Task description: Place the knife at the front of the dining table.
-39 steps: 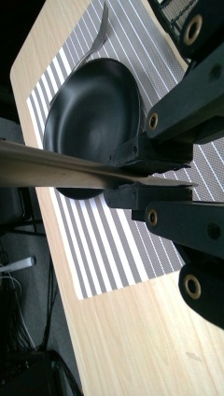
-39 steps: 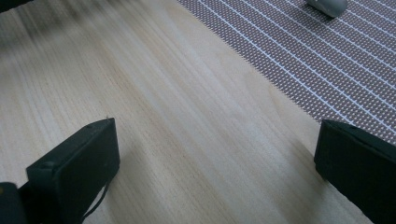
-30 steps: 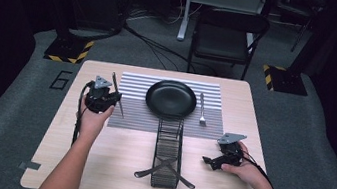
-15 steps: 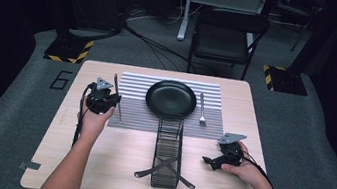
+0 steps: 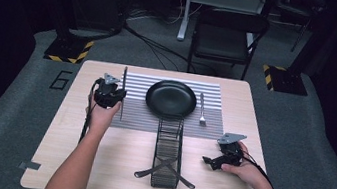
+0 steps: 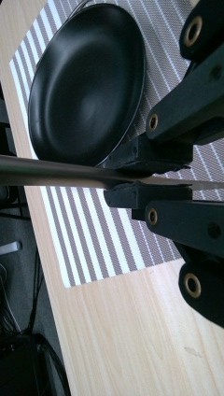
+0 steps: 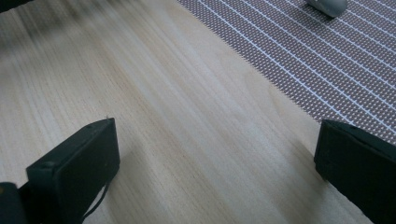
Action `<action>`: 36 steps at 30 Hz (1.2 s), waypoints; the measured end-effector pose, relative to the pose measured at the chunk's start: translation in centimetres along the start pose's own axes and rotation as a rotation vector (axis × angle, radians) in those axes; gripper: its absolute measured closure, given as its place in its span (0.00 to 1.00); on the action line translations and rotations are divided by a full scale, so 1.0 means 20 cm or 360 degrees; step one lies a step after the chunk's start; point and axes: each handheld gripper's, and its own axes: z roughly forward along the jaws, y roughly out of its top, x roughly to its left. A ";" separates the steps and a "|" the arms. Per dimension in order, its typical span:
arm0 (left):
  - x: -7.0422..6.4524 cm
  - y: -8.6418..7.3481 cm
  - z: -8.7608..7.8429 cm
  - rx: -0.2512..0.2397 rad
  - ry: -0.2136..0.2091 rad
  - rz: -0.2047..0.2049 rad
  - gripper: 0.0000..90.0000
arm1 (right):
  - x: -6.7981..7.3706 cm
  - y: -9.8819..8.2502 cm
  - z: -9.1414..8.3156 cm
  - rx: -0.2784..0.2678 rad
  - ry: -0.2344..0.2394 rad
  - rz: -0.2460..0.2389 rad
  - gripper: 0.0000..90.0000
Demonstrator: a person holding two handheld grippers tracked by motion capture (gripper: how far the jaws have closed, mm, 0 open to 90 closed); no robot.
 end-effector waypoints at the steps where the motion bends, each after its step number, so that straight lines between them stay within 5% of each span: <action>1: 0.00 0.00 0.01 -0.0002 0.0003 -0.0002 0.92 | 0.00 0.00 0.00 0.0000 0.0000 -0.0001 0.00; 7: 0.00 0.01 0.07 -0.0029 0.0011 -0.0011 0.92 | 0.00 0.00 0.00 0.0000 0.0000 -0.0001 0.00; 27: 0.10 0.01 0.23 -0.0016 0.0028 -0.0254 0.92 | -0.01 0.00 0.00 -0.0003 0.0006 -0.0015 0.00; 36: 0.08 0.05 0.32 0.0025 0.0076 -0.0272 0.92 | -0.01 0.00 0.00 -0.0003 0.0006 -0.0015 0.00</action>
